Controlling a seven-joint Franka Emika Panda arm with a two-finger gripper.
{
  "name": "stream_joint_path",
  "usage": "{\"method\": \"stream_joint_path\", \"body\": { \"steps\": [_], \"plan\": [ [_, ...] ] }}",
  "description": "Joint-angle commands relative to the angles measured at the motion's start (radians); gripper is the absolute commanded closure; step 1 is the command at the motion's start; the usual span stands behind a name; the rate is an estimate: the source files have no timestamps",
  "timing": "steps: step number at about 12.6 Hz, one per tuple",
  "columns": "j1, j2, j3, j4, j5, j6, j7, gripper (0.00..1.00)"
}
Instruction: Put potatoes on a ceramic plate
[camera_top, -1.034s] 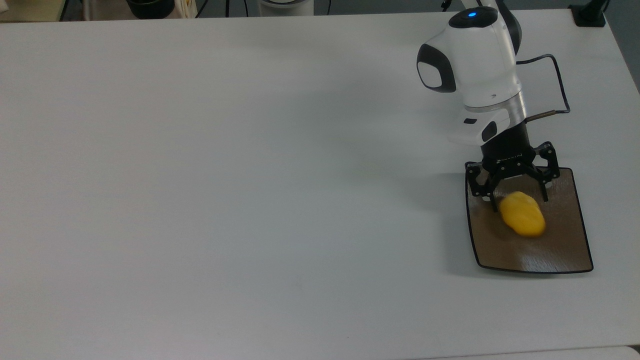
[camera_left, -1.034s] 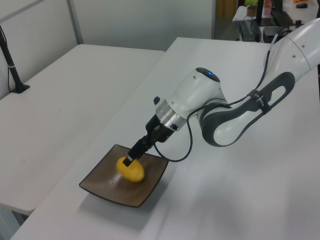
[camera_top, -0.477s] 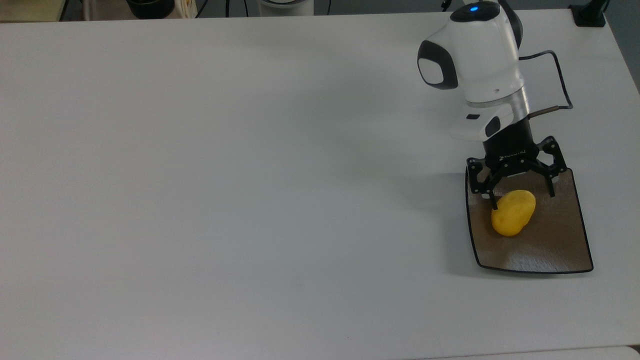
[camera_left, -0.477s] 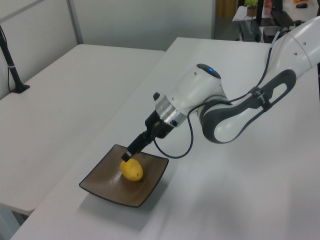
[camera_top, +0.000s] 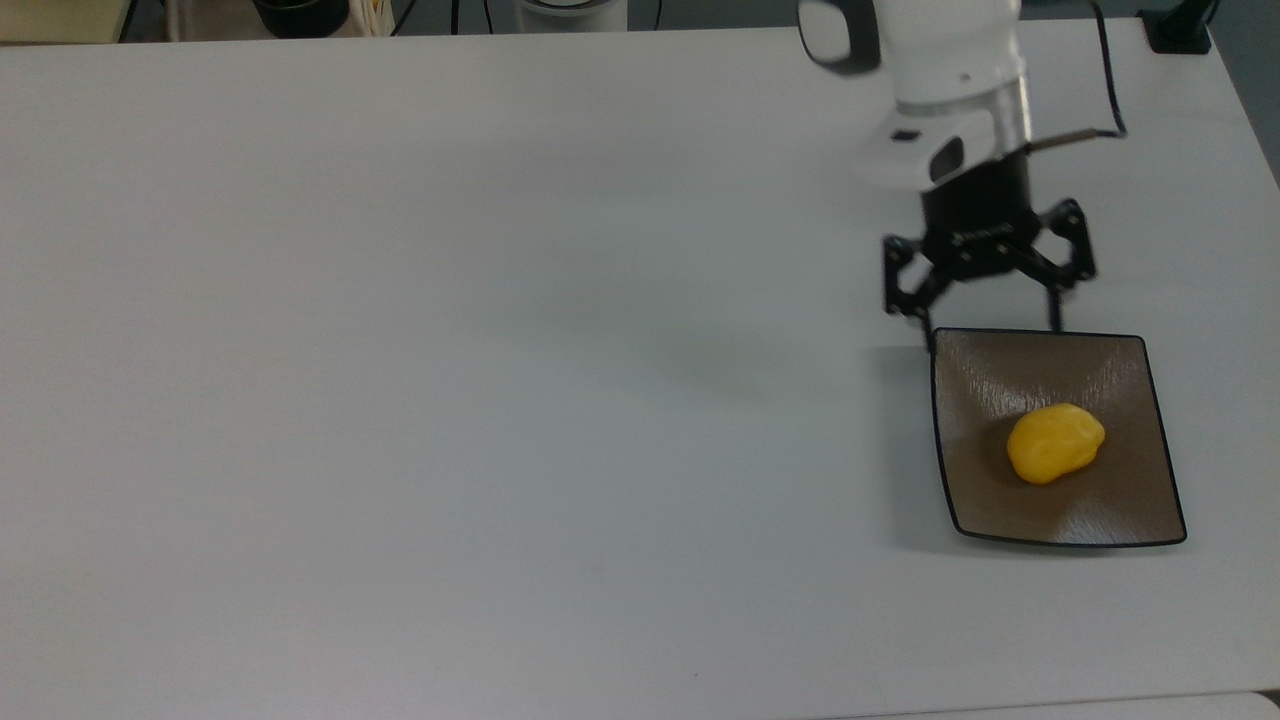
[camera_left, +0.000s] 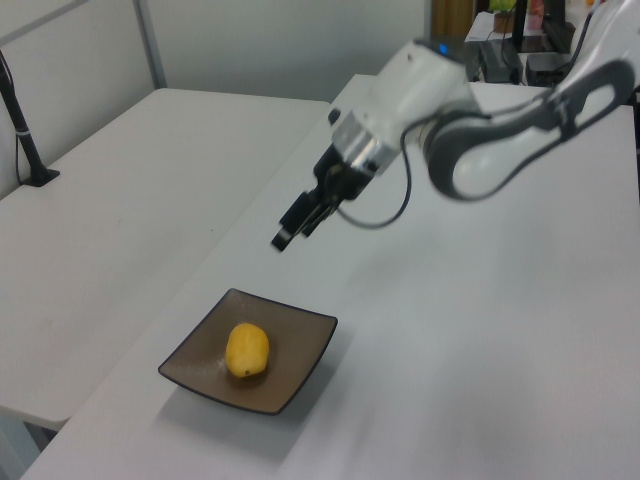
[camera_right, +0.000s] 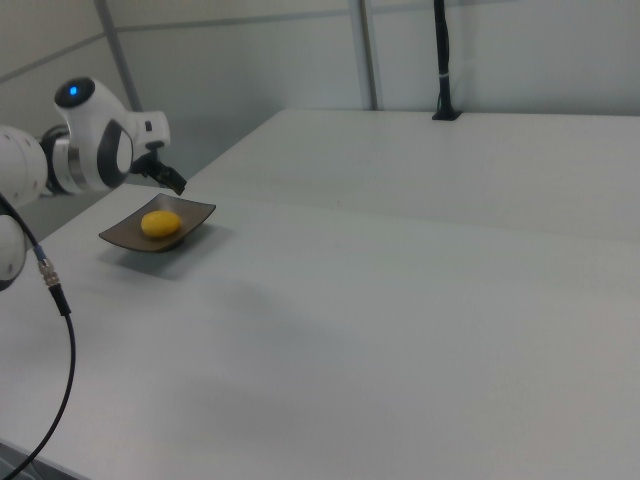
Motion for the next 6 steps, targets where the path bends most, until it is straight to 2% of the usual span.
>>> {"method": "stream_joint_path", "body": {
  "steps": [1, 4, 6],
  "plan": [
    [-0.074, -0.252, -0.009, -0.105, -0.013, -0.431, 0.018, 0.0],
    [-0.136, -0.407, -0.011, -0.105, -0.005, -0.773, 0.015, 0.0],
    [-0.188, -0.504, -0.011, -0.138, -0.004, -0.881, 0.01, 0.0]
  ]
}}
